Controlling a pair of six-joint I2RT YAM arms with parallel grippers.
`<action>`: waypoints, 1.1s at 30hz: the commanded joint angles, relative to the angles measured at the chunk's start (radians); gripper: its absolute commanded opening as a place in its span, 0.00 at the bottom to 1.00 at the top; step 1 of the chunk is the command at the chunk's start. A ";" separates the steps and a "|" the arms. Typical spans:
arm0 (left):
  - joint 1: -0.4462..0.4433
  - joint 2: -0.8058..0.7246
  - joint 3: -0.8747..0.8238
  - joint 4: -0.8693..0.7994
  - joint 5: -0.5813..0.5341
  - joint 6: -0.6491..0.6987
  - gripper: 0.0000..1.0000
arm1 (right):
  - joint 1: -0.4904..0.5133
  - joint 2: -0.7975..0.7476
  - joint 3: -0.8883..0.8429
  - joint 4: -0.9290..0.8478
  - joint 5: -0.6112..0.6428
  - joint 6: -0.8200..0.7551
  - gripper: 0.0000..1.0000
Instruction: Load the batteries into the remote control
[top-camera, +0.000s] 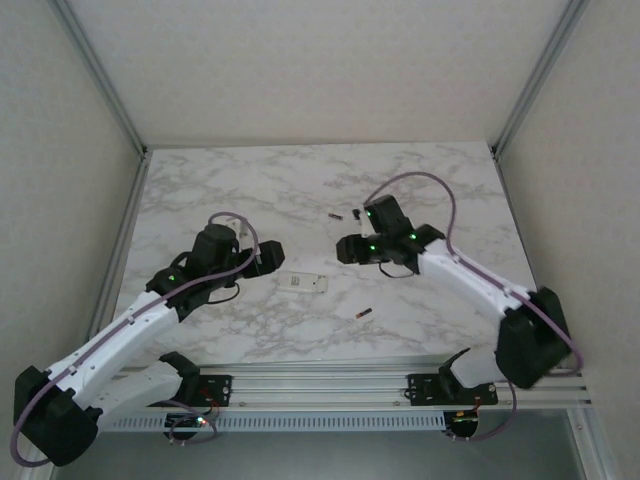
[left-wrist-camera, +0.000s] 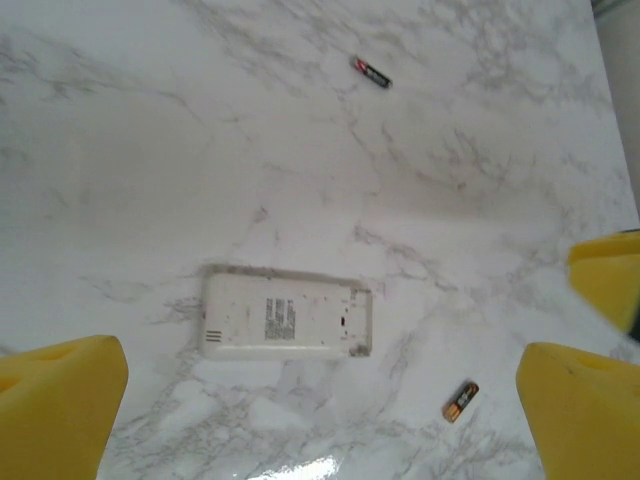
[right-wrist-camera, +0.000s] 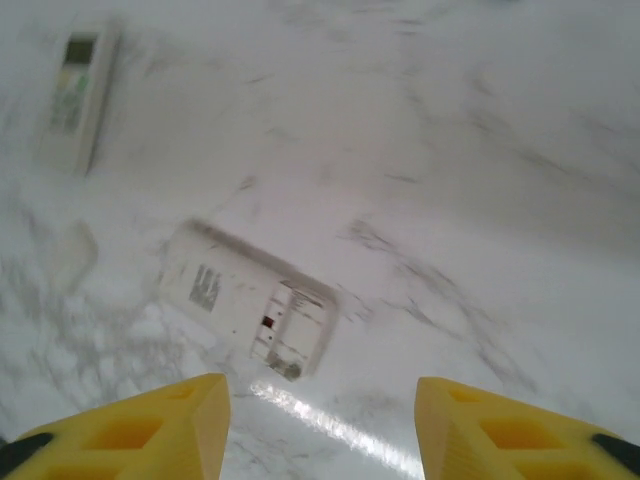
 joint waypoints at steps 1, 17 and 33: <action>-0.030 0.018 -0.023 0.057 -0.035 0.032 1.00 | 0.002 -0.059 -0.101 -0.125 0.186 0.420 0.50; -0.056 -0.025 -0.025 0.042 -0.047 0.124 1.00 | 0.171 0.032 0.025 -0.304 0.287 -0.417 0.53; -0.056 -0.077 -0.063 0.085 -0.067 0.093 1.00 | 0.183 0.137 0.197 -0.381 0.332 0.090 0.51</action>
